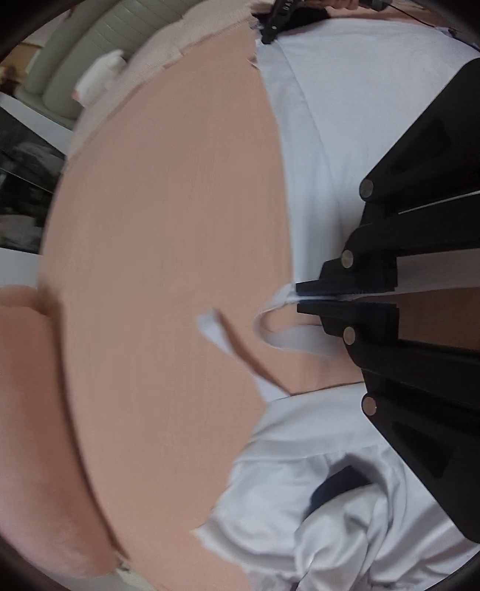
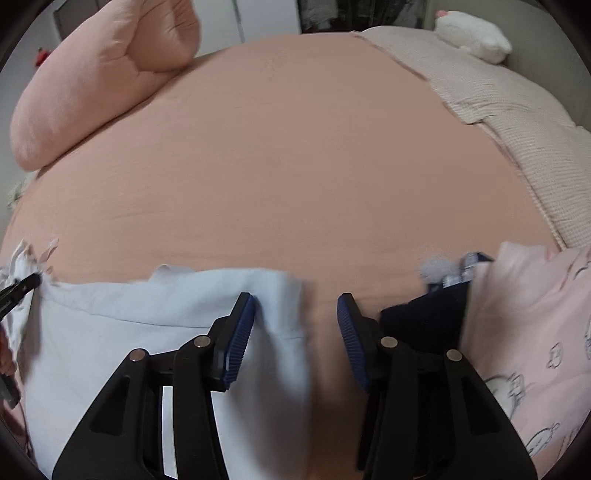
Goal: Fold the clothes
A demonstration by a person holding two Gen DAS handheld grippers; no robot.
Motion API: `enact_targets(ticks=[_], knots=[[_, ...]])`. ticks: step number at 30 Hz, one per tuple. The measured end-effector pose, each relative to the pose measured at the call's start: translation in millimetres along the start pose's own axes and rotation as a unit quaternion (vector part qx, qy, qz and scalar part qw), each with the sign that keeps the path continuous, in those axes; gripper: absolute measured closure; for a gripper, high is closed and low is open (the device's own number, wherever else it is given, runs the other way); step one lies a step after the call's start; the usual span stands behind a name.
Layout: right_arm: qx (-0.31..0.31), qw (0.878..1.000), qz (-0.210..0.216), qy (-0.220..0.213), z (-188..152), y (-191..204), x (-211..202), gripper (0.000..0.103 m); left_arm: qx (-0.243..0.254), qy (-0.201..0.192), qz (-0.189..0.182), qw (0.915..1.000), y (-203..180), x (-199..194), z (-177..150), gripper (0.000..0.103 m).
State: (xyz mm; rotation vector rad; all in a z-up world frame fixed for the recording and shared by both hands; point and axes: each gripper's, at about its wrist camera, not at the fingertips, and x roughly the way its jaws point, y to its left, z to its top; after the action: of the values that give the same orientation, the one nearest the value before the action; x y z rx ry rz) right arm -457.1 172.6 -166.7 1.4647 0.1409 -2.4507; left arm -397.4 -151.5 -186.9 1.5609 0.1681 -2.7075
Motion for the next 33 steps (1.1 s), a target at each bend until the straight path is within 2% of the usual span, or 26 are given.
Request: enact_targets(ticks=[2, 4, 5, 6, 8, 9, 11, 13, 14, 15, 16, 17, 18, 19, 20, 21, 22, 23, 25, 26, 27, 28, 30, 32, 33], knots=[[-0.02, 1.0, 0.001, 0.004, -5, 8, -2, 0.057, -0.002, 0.003, 0.003, 1.0, -2, -4, 0, 0.088], [-0.04, 0.999, 0.001, 0.009, -10, 17, -4, 0.059, -0.013, -0.031, -0.008, 0.9994, -6, -25, 2, 0.08], [-0.05, 0.999, 0.001, 0.011, -13, 21, -5, 0.059, -0.007, -0.044, -0.021, 0.9988, -11, -34, 2, 0.074], [-0.06, 0.998, 0.002, 0.013, -15, 25, -6, 0.059, 0.011, -0.034, -0.043, 0.9984, -21, -35, 0, 0.07], [-0.08, 0.997, 0.002, 0.017, -21, 33, -7, 0.059, 0.049, 0.018, -0.074, 0.9959, -43, -23, -7, 0.07], [-0.09, 0.996, 0.002, 0.02, -23, 37, -8, 0.061, 0.066, 0.043, -0.058, 0.9953, -52, -13, -14, 0.07], [-0.099, 0.995, -0.024, 0.014, -22, 42, -9, 0.06, 0.098, 0.039, -0.015, 0.9943, -59, -6, -20, 0.068], [-0.106, 0.993, -0.053, 0.008, -21, 46, -10, 0.06, 0.066, 0.023, 0.025, 0.9972, -50, -13, -15, 0.069], [-0.11, 0.992, -0.068, 0.005, -20, 48, -11, 0.061, 0.04, 0.012, 0.029, 0.9987, -40, -20, -14, 0.072], [-0.114, 0.99, -0.082, 0.002, -20, 50, -11, 0.063, 0.031, 0.011, 0.01, 0.9994, -40, -23, -14, 0.072], [-0.117, 0.988, -0.096, -0.002, -19, 52, -11, 0.064, 0.038, 0.018, -0.031, 0.9986, -48, -24, -16, 0.072], [-0.129, 0.989, -0.075, 0.006, -21, 57, -11, 0.064, 0.045, 0.024, -0.071, 0.9962, -55, -24, -18, 0.072], [-0.141, 0.989, -0.047, 0.016, -23, 64, -11, 0.064, 0.057, 0.032, -0.091, 0.9937, -64, -20, -17, 0.07], [-0.154, 0.988, -0.019, 0.026, -25, 70, -11, 0.067, 0.074, 0.039, -0.094, 0.9921, -74, -11, -15, 0.07], [-0.159, 0.986, -0.024, 0.033, -30, 73, -5, 0.068, 0.091, 0.046, -0.096, 0.9901, -83, -3, -13, 0.068], [-0.163, 0.985, -0.036, 0.04, -34, 77, 2, 0.066, 0.087, 0.047, -0.1, 0.9901, -85, 2, -14, 0.068], [-0.144, 0.988, -0.041, 0.039, -34, 73, 3, 0.055, 0.062, 0.043, -0.106, 0.9915, -80, 5, -17, 0.068], [-0.12, 0.991, -0.046, 0.036, -32, 67, 3, 0.052, 0.04, 0.039, -0.095, 0.9939, -72, 5, -18, 0.069], [-0.096, 0.993, -0.057, 0.033, -29, 57, -6, 0.054, 0.001, 0.032, -0.042, 0.9986, -49, -1, -15, 0.071], [-0.1, 0.992, -0.067, 0.029, -29, 55, -13, 0.06, -0.009, 0.034, -0.042, 0.9985, -42, -7, -17, 0.071], [-0.104, 0.991, -0.077, 0.025, -30, 54, -21, 0.063, -0.005, 0.045, -0.074, 0.9962, -41, -15, -28, 0.071], [-0.107, 0.992, -0.069, 0.025, -31, 53, -29, 0.063, 0.01, 0.058, -0.101, 0.9932, -48, -25, -41, 0.07], [-0.098, 0.994, -0.02, 0.034, -45, 42, -58, 0.063, 0.052, 0.077, -0.129, 0.9873, -69, -49, -64, 0.063], [-0.094, 0.994, 0.002, 0.047, -41, 46, -72, 0.063, 0.097, 0.095, -0.121, 0.9833, -94, -69, -94, 0.06], [-0.094, 0.994, 0.001, 0.046, -53, 47, -84, 0.063, 0.114, 0.106, -0.117, 0.9809, -107, -77, -110, 0.06]])
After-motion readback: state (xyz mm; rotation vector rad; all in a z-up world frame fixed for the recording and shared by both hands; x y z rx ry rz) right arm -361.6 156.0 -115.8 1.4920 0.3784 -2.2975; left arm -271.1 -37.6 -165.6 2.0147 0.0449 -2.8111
